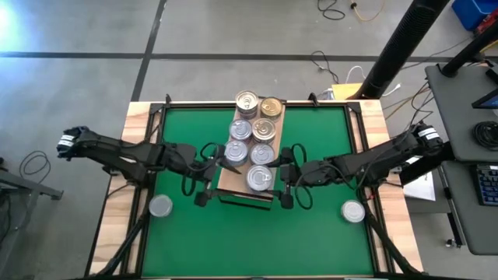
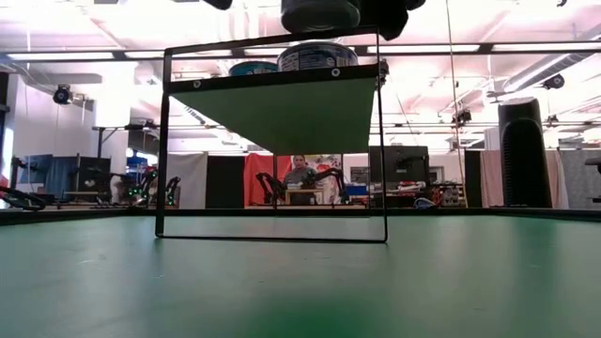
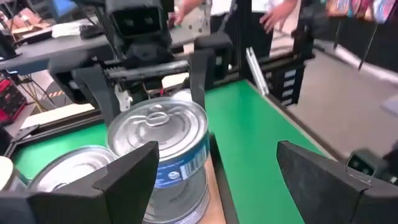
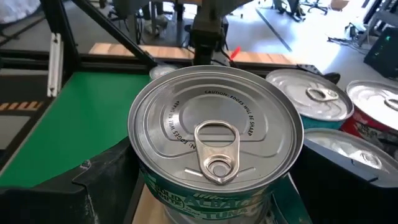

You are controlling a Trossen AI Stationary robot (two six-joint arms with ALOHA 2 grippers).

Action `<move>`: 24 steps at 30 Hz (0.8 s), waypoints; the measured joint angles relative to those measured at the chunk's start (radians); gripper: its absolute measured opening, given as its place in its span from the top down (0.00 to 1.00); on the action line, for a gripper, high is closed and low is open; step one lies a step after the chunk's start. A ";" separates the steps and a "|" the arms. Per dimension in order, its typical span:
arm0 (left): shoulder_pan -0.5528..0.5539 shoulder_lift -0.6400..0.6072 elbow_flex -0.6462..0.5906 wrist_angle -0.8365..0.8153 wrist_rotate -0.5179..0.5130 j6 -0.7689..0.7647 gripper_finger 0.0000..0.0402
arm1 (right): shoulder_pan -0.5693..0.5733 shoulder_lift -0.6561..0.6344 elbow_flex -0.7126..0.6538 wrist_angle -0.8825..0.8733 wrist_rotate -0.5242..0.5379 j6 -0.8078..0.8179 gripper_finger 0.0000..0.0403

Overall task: Stack canned seafood by type on shelf
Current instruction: Stack the blue tuna can on top of the other blue can on the shelf

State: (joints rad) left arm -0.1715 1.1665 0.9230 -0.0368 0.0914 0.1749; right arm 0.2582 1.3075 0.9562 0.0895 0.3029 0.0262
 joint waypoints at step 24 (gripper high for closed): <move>0.018 0.318 0.112 0.183 -0.243 0.107 0.23 | 0.001 0.086 0.014 -0.022 0.064 0.024 0.10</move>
State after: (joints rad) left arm -0.1539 1.4841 1.0351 0.1465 -0.1521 0.2816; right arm 0.2592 1.3933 0.9699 0.0679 0.3672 0.0505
